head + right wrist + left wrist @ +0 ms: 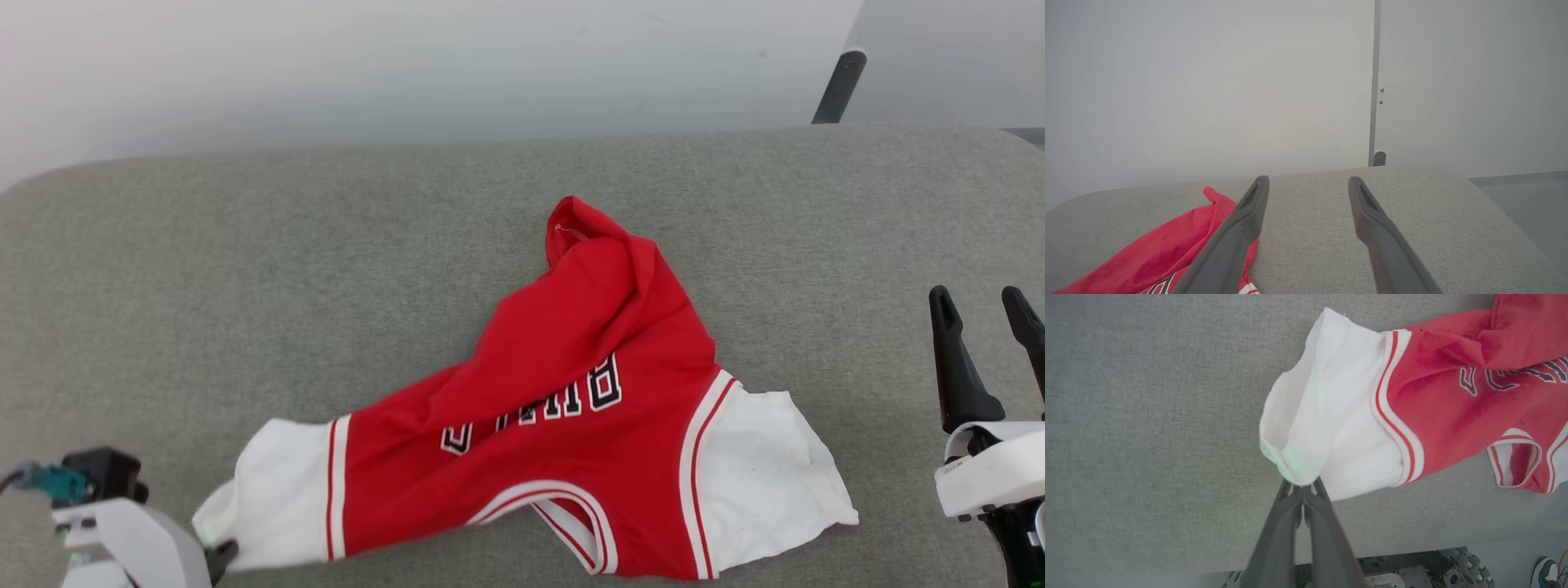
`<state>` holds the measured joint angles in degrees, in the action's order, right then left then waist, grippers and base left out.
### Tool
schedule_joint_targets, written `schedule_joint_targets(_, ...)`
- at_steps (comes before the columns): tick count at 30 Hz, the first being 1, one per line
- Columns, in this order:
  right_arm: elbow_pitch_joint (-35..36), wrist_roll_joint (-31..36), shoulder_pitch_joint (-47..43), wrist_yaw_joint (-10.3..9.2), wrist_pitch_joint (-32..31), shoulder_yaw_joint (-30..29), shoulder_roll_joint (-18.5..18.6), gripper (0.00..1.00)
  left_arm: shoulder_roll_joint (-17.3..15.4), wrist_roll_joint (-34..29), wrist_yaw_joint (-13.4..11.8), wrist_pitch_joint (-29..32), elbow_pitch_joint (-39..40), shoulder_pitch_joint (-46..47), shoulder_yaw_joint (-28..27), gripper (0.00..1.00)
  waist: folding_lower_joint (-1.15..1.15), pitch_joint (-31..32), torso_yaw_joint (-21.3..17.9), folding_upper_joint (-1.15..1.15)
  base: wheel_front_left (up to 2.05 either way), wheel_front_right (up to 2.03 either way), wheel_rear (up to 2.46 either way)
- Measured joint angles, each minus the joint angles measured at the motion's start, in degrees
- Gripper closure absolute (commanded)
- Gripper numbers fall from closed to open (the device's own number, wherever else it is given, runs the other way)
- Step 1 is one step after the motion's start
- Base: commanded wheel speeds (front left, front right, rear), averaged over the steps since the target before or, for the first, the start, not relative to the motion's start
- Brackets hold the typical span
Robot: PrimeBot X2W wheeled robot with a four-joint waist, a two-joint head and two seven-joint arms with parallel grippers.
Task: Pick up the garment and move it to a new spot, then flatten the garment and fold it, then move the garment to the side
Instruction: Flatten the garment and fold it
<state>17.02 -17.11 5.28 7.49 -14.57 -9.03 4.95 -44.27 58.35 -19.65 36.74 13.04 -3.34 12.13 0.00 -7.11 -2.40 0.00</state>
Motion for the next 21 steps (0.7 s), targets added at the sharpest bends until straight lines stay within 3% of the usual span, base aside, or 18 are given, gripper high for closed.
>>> schedule_joint_targets(4, 0.11, 0.00, -0.07, 0.00, -0.05, 0.07, -0.11, 0.00, -0.30, 0.01, -1.01, 0.03, -0.15, -3.03, -0.03, 1.00, 0.00, 0.11, 0.52, 0.00, 0.00, 0.00, 0.00)
schedule_joint_targets(10, -0.29, -0.02, -0.07, 0.00, -0.05, 0.75, -0.37, 0.00, 0.81, -0.86, 1.11, -2.44, -5.93, -3.06, 0.91, 1.00, 0.00, 0.03, 0.33, 0.00, 0.00, 0.00, 0.00)
schedule_joint_targets(11, -0.42, -0.03, -0.06, 0.00, -0.05, 0.86, -0.36, 0.00, 1.14, -0.93, 1.56, -2.71, -6.76, -3.00, 1.21, 0.91, 0.00, 0.07, 0.27, 0.00, 0.00, 0.00, 0.00)
schedule_joint_targets(12, -0.49, -0.04, -0.06, 0.00, -0.04, 0.94, -0.36, 0.00, 1.32, -1.12, 1.85, -3.23, -7.39, -2.93, 1.43, 0.68, 0.00, 0.12, 0.19, 0.00, 0.00, 0.00, 0.00)
schedule_joint_targets(13, -0.51, -0.08, -0.05, 0.00, -0.04, 1.01, -0.37, 0.00, 1.42, -1.42, 2.10, -3.71, -8.01, -2.72, 1.47, 0.54, 0.00, 0.20, 0.13, 0.00, 0.00, 0.00, 0.00)
schedule_joint_targets(15, -0.52, -0.08, -0.03, 0.00, -0.04, 1.12, -0.38, 0.00, 1.58, -1.68, 2.58, -4.32, -8.46, -2.09, 1.55, 0.00, 0.00, 0.39, 0.08, 0.00, 0.00, 0.00, 0.00)
schedule_joint_targets(21, -0.56, -0.10, -0.03, 0.00, -0.05, 0.99, -0.27, 0.00, 1.24, -2.01, 2.74, -4.70, -7.57, -1.32, 1.33, 0.00, 0.00, 1.49, 0.29, 0.00, 0.00, 0.00, 0.00)
